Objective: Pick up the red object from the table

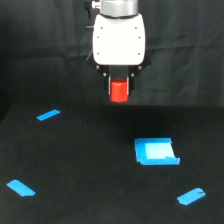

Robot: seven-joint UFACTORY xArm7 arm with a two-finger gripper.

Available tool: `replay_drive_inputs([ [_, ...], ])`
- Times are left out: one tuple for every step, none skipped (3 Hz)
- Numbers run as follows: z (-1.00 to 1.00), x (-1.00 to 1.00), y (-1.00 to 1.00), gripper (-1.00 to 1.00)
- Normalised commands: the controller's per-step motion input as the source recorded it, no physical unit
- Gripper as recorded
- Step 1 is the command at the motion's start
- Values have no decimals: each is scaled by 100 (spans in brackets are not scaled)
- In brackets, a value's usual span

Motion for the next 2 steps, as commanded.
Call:
replay_drive_inputs([
  [11, -2, -14, -100],
  [7, -1, -17, -100],
])
